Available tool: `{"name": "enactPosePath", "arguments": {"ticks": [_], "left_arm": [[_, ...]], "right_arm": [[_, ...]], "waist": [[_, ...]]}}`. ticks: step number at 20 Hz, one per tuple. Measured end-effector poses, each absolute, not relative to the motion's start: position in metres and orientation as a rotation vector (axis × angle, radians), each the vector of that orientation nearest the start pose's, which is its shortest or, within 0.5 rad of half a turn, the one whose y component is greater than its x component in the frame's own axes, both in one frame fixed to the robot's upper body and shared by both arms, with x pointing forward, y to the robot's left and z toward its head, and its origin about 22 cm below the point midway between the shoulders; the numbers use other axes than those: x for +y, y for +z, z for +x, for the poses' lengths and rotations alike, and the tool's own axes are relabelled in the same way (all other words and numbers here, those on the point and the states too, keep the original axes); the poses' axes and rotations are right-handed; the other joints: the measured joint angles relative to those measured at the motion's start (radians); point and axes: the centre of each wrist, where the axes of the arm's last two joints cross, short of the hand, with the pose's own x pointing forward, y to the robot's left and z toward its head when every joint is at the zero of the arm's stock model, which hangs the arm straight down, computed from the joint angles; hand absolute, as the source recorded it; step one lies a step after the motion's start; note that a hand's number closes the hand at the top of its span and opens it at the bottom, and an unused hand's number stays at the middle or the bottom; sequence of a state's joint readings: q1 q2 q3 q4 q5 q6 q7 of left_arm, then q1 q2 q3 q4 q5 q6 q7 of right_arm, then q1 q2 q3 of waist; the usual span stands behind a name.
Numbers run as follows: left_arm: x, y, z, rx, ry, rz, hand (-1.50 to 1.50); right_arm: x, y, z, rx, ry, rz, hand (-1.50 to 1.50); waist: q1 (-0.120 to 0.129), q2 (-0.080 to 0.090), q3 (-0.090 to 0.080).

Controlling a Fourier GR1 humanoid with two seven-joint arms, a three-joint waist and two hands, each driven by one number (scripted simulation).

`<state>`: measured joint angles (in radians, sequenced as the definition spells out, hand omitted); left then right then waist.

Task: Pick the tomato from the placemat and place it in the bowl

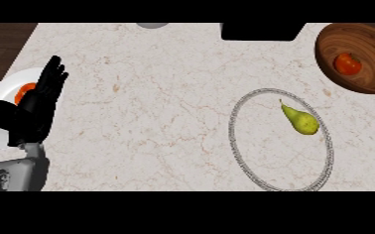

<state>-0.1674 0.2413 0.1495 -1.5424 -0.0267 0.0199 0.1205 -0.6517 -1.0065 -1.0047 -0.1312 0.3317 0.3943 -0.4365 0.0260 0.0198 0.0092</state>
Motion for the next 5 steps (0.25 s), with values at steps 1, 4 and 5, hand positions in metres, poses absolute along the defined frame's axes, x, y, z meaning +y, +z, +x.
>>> {"name": "enactPosePath", "arguments": {"ticks": [1,4,5], "left_arm": [[0.302,0.056,0.278,-1.591,-0.085,0.300,0.00],[0.302,0.056,0.276,-1.592,-0.082,0.300,0.00],[0.302,0.058,0.276,-1.592,-0.085,0.304,0.00]], "right_arm": [[-0.600,0.119,0.233,-1.590,-0.297,-0.529,-1.50],[-0.609,0.117,0.217,-1.624,-0.302,-0.493,-1.50],[-0.611,0.119,0.212,-1.634,-0.308,-0.486,-1.50]], "waist": [[0.000,-0.001,0.000],[0.001,-0.002,0.001],[0.002,-0.002,0.001]]}}
